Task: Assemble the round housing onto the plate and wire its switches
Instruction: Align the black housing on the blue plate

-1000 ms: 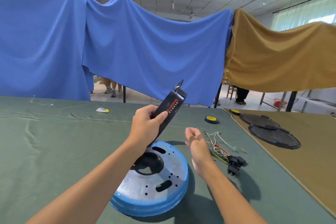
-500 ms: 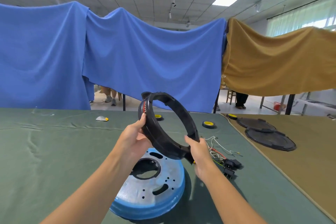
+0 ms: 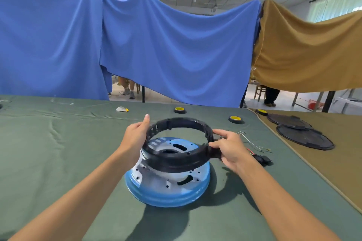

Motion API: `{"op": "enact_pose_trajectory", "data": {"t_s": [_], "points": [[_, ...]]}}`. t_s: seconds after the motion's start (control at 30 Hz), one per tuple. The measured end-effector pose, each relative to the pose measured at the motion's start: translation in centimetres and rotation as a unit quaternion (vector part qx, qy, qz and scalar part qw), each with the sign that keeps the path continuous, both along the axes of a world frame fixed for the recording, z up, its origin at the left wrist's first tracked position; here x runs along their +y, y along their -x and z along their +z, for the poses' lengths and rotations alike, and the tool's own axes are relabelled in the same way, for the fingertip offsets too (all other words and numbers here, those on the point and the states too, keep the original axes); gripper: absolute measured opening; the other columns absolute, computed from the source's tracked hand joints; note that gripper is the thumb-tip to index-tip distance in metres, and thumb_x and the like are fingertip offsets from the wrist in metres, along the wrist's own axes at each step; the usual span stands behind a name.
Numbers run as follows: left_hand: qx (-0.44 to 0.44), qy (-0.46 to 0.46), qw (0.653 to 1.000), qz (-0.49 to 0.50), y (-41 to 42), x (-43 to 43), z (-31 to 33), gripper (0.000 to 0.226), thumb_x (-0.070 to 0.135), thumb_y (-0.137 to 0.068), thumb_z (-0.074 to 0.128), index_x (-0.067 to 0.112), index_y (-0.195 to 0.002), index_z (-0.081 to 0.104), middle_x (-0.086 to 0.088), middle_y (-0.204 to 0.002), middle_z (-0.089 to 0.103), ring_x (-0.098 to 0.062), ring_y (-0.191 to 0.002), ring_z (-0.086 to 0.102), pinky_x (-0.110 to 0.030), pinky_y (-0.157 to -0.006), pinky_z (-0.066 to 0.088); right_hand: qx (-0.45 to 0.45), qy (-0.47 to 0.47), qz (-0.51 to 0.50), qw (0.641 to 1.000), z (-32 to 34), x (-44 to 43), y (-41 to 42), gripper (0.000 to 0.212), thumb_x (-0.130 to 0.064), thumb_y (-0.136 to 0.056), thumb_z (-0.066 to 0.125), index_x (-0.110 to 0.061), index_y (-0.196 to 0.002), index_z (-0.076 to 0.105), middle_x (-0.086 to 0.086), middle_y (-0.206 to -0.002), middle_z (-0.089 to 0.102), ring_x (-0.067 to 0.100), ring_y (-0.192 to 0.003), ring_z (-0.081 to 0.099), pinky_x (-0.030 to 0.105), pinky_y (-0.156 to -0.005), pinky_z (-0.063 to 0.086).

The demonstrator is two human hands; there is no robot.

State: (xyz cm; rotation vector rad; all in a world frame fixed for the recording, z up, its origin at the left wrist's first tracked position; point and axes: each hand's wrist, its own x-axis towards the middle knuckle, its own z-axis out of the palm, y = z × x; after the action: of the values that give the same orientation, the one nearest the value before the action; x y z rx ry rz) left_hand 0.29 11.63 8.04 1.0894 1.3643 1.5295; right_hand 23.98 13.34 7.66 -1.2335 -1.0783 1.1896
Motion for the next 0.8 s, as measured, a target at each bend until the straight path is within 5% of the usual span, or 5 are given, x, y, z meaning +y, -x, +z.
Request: {"op": "enact_pose_trajectory", "data": {"t_s": [0.07,0.2,0.43,0.6,0.8], "points": [[0.014,-0.028,0.999,0.021,0.1,0.0,-0.6,0.028,0.039,-0.101,0.052,0.018,-0.084,0.058,0.003,-0.092,0.062,-0.024,-0.09,0.061,-0.027,-0.074,0.044,-0.024,0.005,0.015,1.0,-0.1,-0.1,0.1,0.053,0.023,-0.086,0.047,0.001,-0.134,0.048,0.025,-0.095,0.062,0.039,-0.085,0.066,0.047,-0.078,0.055],[0.127,-0.062,0.987,0.082,0.4,0.1,-1.0,0.014,0.034,-0.098,0.058,0.022,-0.103,0.065,0.012,-0.098,0.067,-0.019,-0.105,0.063,-0.034,-0.09,0.046,-0.086,0.033,0.057,0.994,-0.8,0.1,0.5,0.06,0.024,-0.082,0.041,-0.007,-0.134,0.048,0.026,-0.098,0.063,0.045,-0.096,0.066,0.059,-0.088,0.052],[0.25,0.099,0.957,0.104,2.2,1.1,-3.0,0.058,0.036,-0.096,0.059,0.007,-0.144,0.042,-0.014,-0.143,0.051,-0.032,-0.134,0.045,-0.039,-0.104,0.036,-0.102,0.082,0.15,0.98,-1.1,0.9,-0.7,0.066,0.022,-0.077,0.054,-0.011,-0.133,0.045,0.025,-0.108,0.067,0.032,-0.1,0.065,0.041,-0.088,0.053],[0.147,0.084,0.984,0.058,2.7,1.9,-4.3,0.022,0.025,-0.095,0.058,0.01,-0.089,0.073,-0.014,-0.096,0.074,-0.034,-0.101,0.067,-0.045,-0.093,0.052,-0.122,0.1,0.191,0.969,-1.3,1.8,-1.4,0.056,0.013,-0.076,0.068,-0.009,-0.123,0.05,0.019,-0.101,0.072,0.029,-0.097,0.069,0.036,-0.083,0.055],[0.151,0.064,0.984,0.072,3.2,2.4,-4.5,0.02,0.023,-0.092,0.061,0.018,-0.077,0.073,-0.005,-0.082,0.074,-0.027,-0.087,0.067,-0.032,-0.073,0.05,-0.116,0.048,0.14,0.982,-2.6,2.6,0.6,0.052,-0.046,-0.077,0.075,-0.028,-0.12,0.052,-0.005,-0.106,0.067,0.01,-0.092,0.069,0.022,-0.069,0.054]]}}
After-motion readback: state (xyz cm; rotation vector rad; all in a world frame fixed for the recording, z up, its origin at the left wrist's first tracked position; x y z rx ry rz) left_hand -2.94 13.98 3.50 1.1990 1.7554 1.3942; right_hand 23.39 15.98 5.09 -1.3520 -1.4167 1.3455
